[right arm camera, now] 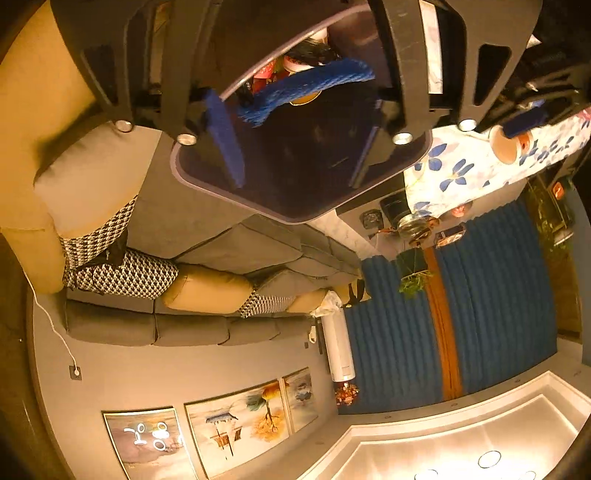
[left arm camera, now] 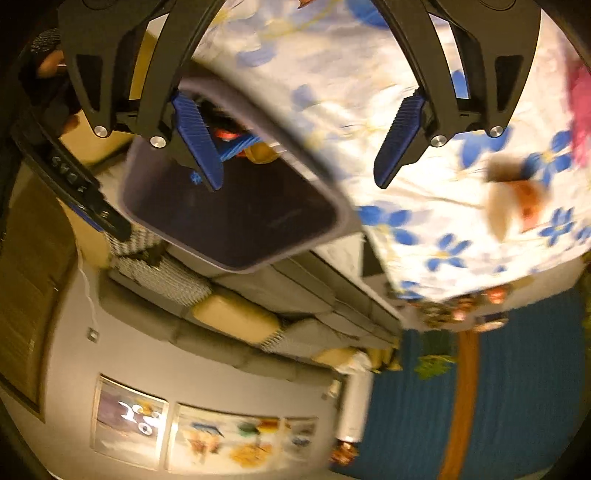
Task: Collect trash
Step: 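Move both open tools back over the remaining trash on the bed, then grasp the pink plastic bag with the left tool while the right tool grasps the orange-print cup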
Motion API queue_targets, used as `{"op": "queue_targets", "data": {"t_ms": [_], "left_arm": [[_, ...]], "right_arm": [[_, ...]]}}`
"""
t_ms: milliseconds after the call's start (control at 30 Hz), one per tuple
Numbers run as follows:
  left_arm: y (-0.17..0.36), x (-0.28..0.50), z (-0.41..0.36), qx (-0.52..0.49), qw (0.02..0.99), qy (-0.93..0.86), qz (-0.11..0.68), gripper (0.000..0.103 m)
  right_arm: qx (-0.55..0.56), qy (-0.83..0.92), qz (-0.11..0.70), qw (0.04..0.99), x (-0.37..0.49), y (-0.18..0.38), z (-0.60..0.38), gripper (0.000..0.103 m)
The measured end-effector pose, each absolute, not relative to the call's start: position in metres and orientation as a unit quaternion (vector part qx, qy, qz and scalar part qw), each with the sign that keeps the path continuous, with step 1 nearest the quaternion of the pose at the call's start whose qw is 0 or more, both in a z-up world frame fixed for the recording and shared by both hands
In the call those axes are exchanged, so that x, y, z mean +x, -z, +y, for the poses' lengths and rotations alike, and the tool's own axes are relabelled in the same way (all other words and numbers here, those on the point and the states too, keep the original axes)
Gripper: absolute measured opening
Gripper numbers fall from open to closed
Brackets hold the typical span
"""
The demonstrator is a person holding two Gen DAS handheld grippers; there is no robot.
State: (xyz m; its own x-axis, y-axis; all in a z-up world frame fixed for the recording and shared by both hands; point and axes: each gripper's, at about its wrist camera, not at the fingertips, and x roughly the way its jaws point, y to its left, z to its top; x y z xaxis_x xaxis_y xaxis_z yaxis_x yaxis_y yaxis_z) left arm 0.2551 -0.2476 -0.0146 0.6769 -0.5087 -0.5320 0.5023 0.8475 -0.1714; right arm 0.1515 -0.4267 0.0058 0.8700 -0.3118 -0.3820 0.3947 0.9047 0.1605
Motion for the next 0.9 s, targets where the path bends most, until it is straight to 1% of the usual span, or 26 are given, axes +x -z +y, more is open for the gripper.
{"op": "queue_targets", "data": {"t_ms": [33,200,300,433,567,667,867,900], "left_arm": [[0.014,0.251,-0.235,-0.005,0.924,0.252,0.287,0.083],[0.014,0.236,-0.171,-0.005,0.953,0.152,0.262,0.084],[0.017,0.229,-0.126,-0.004,0.965,0.075,0.252,0.085],[0.023,0.226,-0.063,-0.021,0.965,-0.006,0.261,0.085],[0.03,0.232,-0.014,-0.05,0.958,-0.041,0.278,0.085],[0.036,0.24,0.013,-0.075,0.952,-0.05,0.292,0.085],[0.05,0.266,0.04,-0.124,0.942,-0.031,0.31,0.085],[0.053,0.269,0.044,-0.132,0.94,-0.026,0.313,0.079]], "right_arm": [[0.115,0.183,0.174,0.961,0.149,-0.006,-0.423,0.07],[0.107,0.16,0.172,0.966,0.142,-0.006,-0.399,0.077],[0.1,0.134,0.175,0.97,0.142,-0.006,-0.375,0.079],[0.089,0.094,0.182,0.975,0.15,-0.005,-0.339,0.081],[0.079,0.059,0.191,0.977,0.158,-0.005,-0.303,0.082],[0.067,0.037,0.194,0.978,0.164,-0.005,-0.277,0.082],[0.054,0.005,0.209,0.976,0.179,-0.004,-0.234,0.082],[0.052,0.0,0.212,0.976,0.182,-0.003,-0.228,0.082]]}}
